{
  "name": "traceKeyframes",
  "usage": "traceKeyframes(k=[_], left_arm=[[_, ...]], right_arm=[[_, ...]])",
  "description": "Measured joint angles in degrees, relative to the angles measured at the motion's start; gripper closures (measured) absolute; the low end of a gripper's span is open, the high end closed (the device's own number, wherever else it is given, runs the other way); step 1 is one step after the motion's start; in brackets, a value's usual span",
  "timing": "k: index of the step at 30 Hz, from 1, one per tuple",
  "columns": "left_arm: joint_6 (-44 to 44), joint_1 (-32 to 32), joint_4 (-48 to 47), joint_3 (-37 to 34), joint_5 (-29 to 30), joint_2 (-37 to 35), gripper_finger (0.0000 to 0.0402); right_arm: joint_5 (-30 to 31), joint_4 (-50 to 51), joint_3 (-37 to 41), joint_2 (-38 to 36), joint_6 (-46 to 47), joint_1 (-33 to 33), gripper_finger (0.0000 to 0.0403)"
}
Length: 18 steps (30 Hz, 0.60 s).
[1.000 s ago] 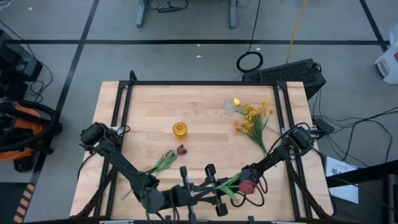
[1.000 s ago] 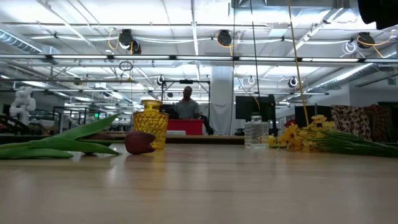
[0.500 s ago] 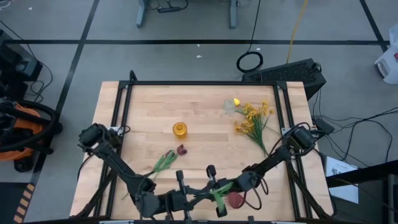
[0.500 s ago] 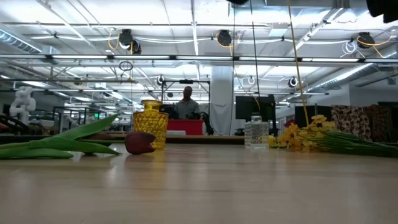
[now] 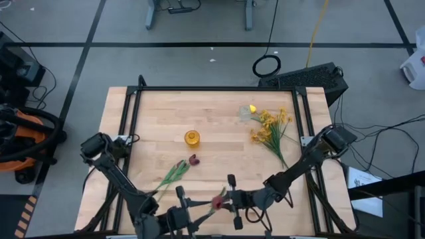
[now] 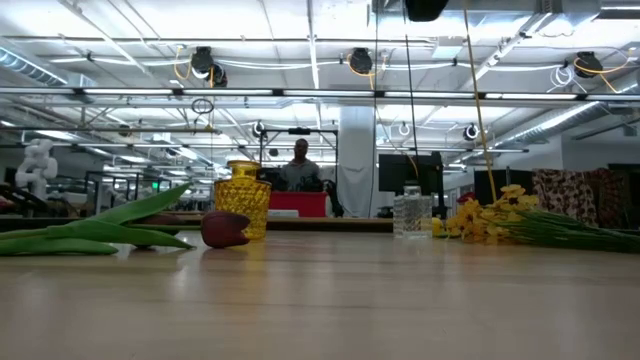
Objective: Sort flowers into vase by color
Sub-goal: Put the violet tulip into the yellow vase
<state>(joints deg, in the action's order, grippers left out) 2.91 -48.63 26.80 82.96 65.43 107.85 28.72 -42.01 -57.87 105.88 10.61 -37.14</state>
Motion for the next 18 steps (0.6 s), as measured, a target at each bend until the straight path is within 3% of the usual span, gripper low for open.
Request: traceKeyframes(k=[7,18], left_arm=[[-16.34,0.01,-17.85,0.01,-0.83,-1.64,0.0245],[-17.59,-1.13,-17.26,0.0,-0.72,-1.64,0.0245]], right_arm=[[4.81,8.27,0.0,-3.39,0.7,-1.75,0.0403],[7.41,13.95,0.0,-4.41,4.18,-1.97,0.0403]])
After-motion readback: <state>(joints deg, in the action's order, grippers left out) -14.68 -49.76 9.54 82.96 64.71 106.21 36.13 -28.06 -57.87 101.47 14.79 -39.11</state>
